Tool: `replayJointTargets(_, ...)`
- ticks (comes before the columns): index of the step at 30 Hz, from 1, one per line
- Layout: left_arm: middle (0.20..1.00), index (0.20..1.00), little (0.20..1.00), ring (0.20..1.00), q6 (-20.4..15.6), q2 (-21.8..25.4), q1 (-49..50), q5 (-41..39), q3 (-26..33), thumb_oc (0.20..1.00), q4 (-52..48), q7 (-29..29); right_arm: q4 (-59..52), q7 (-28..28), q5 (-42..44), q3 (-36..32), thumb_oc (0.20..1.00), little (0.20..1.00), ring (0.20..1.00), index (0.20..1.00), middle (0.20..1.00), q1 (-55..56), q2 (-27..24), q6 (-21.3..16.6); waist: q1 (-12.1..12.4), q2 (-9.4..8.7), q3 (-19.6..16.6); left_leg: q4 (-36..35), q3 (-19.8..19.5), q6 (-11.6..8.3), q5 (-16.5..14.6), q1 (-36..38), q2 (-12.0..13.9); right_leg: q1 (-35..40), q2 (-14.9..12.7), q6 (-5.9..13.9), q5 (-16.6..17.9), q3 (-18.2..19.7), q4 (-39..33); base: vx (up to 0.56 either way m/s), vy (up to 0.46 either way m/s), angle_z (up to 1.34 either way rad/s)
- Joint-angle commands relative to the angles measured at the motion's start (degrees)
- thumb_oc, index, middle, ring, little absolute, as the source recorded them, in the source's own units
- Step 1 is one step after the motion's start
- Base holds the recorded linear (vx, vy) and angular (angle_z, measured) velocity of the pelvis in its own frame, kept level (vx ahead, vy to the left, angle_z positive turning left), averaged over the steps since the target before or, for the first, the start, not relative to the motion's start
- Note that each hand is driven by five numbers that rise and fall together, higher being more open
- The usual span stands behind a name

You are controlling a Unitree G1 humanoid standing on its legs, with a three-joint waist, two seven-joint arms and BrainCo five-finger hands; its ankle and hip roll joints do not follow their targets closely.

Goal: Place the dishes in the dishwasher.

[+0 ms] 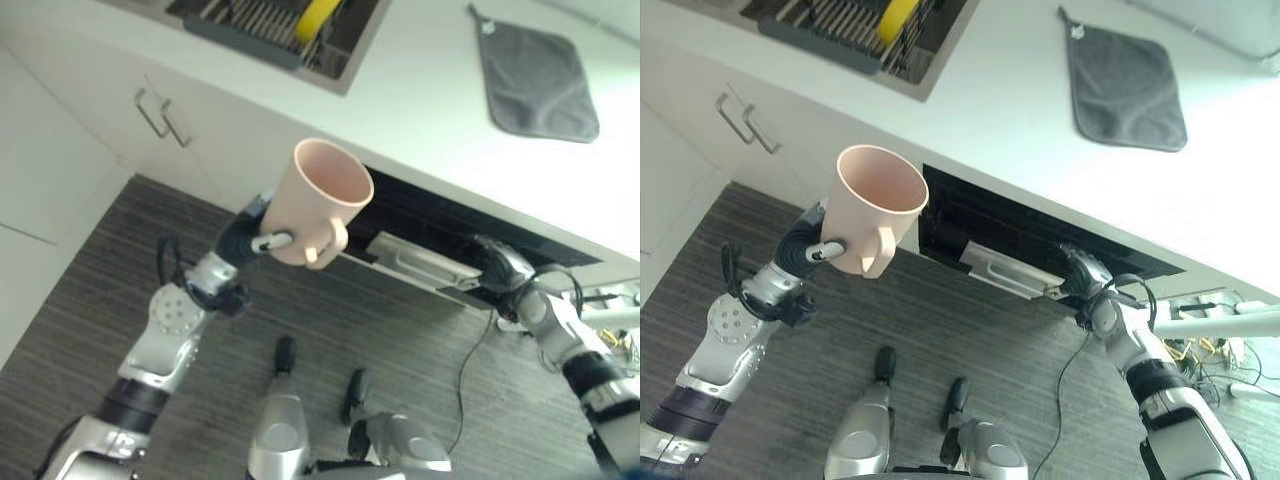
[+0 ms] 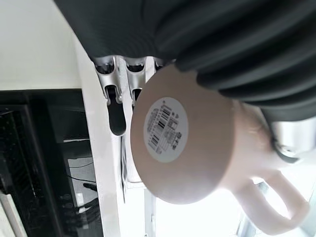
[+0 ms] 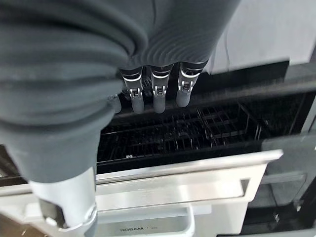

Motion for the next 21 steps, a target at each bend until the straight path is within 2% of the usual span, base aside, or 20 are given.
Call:
replayJointTargets(1, 0.2, 0.2, 0.2, 0.2, -4.1, -0.3, -2.2, -3.6, -1.7, 0.2, -1.4, 1.0, -0.2, -0.2, 4.6, 4.4, 1.0, 1.0, 1.0, 1.0, 1.0, -4.1, -5.3, 0.4, 1.0, 1.17, -2.9, 5.9, 0.6, 0.44, -4.2, -2.2, 1.0, -6.7, -3.1, 4.92, 3.7, 4.0, 4.9, -0.09, 0.027, 0.02)
replayJointTargets(3, 0.2, 0.2, 0.2, 0.2, -4.6, 0.0, -3.5, -4.2, -2.1, 0.2, -0.9, 1.5, 1.4, 0.9, 5.2, 4.8, 1.0, 1.0, 1.0, 1.0, 1.0, -6.2, -5.5, 1.6, 0.9, 1.59, -2.2, 6.2, 0.6, 0.37, -4.0, -3.3, 0.8, -7.7, -3.4, 4.88, 3.8, 3.8, 5.1, -0.15, 0.061, 0.01)
replayJointTargets(4, 0.2, 0.2, 0.2, 0.2, -4.9, -0.1, -5.2, -4.2, -2.5, 0.2, -0.4, 2.1, 3.5, 4.8, 5.3, 5.4, 1.0, 1.0, 1.0, 1.0, 1.0, -8.5, -5.5, 4.4, 0.8, 2.11, -1.4, 6.4, 0.6, 0.22, -3.7, -4.6, 0.6, -9.1, -3.7, 4.77, 3.9, 3.7, 5.5, -0.19, 0.093, -0.03)
replayJointTargets(7, 0.2, 0.2, 0.2, 0.2, -5.0, -0.4, -6.7, -4.0, -3.1, 0.2, 0.1, 2.9, 5.6, 10.3, 5.0, 6.8, 1.0, 1.0, 1.0, 1.0, 1.0, -10.5, -5.5, 7.0, 0.8, 2.57, -0.6, 6.4, 0.5, 0.12, -3.4, -5.4, 0.4, -10.0, -3.9, 4.57, 3.9, 3.8, 5.7, -0.11, 0.062, -0.02)
replayJointTargets(8, 0.2, 0.2, 0.2, 0.2, -4.9, -0.6, -8.2, -4.3, -3.4, 0.2, 0.3, 3.5, 8.4, 17.3, 7.8, 8.4, 1.0, 1.0, 1.0, 1.0, 1.0, -12.2, -5.1, 7.2, 0.8, 2.91, 0.2, 6.5, 0.5, -0.01, -3.1, -6.2, 0.3, -10.7, -4.1, 4.43, 3.8, 3.7, 6.1, -0.1, 0.044, 0.0)
replayJointTargets(9, 0.2, 0.2, 0.2, 0.2, -4.9, -0.8, -8.8, -4.3, -3.6, 0.2, 0.5, 3.5, 9.6, 19.7, 9.1, 9.0, 1.0, 1.0, 1.0, 1.0, 1.0, -12.6, -4.6, 7.5, 0.9, 3.04, 0.5, 6.6, 0.5, -0.07, -2.9, -6.4, 0.3, -11.0, -4.2, 4.35, 3.9, 3.6, 6.2, -0.1, 0.044, -0.02)
replayJointTargets(13, 0.2, 0.2, 0.2, 0.2, -4.9, -1.0, -10.0, -4.4, -4.0, 0.2, 0.8, 3.7, 12.5, 23.0, 10.3, 10.0, 1.0, 1.0, 1.0, 1.0, 1.0, -13.1, -3.6, 4.9, 1.1, 3.27, 1.1, 6.7, 0.4, -0.1, -2.7, -6.8, 0.2, -11.4, -4.3, 4.17, 3.8, 3.5, 6.4, -0.04, 0.009, -0.01)
replayJointTargets(14, 0.2, 0.2, 0.2, 0.2, -5.0, -1.2, -11.0, -4.6, -4.1, 0.2, 0.9, 3.6, 15.5, 27.8, 10.8, 11.3, 1.0, 1.0, 1.0, 1.0, 1.0, -13.3, -2.6, 1.2, 1.3, 3.41, 1.6, 6.8, 0.3, -0.11, -2.4, -7.3, 0.1, -12.0, -4.4, 4.03, 3.9, 3.4, 6.7, -0.07, 0.011, 0.0)
replayJointTargets(15, 0.2, 0.2, 0.2, 0.2, -5.0, -1.3, -11.3, -4.5, -4.1, 0.2, 0.8, 3.7, 15.9, 29.5, 10.2, 11.6, 1.0, 1.0, 1.0, 1.0, 1.0, -13.2, -2.2, -0.2, 1.3, 3.49, 1.7, 6.7, 0.3, -0.07, -2.3, -7.4, 0.0, -12.2, -4.4, 3.98, 3.9, 3.3, 6.9, -0.08, 0.023, 0.0)
replayJointTargets(18, 0.2, 0.2, 0.2, 0.2, -5.3, -1.9, -11.5, -4.3, -4.4, 0.2, 0.3, 5.0, 15.5, 31.3, 6.8, 13.6, 1.0, 1.0, 1.0, 1.0, 1.0, -11.7, -0.2, -4.3, 1.0, 3.89, 1.9, 6.7, 0.5, -0.13, -2.2, -7.5, -0.1, -12.5, -4.4, 3.81, 3.7, 3.3, 7.0, -0.04, 0.048, 0.0)
replayJointTargets(21, 0.2, 0.2, 0.2, 0.2, -6.4, -3.3, -10.4, -2.3, -4.4, 0.2, -0.5, 7.3, 11.5, 34.4, 3.7, 16.8, 1.0, 1.0, 1.0, 1.0, 1.0, -8.4, 2.9, -5.8, 0.5, 4.02, 1.9, 6.8, 1.2, -0.14, -2.1, -8.0, 0.0, -13.2, -4.5, 3.61, 3.6, 3.2, 7.3, -0.05, 0.083, -0.04)
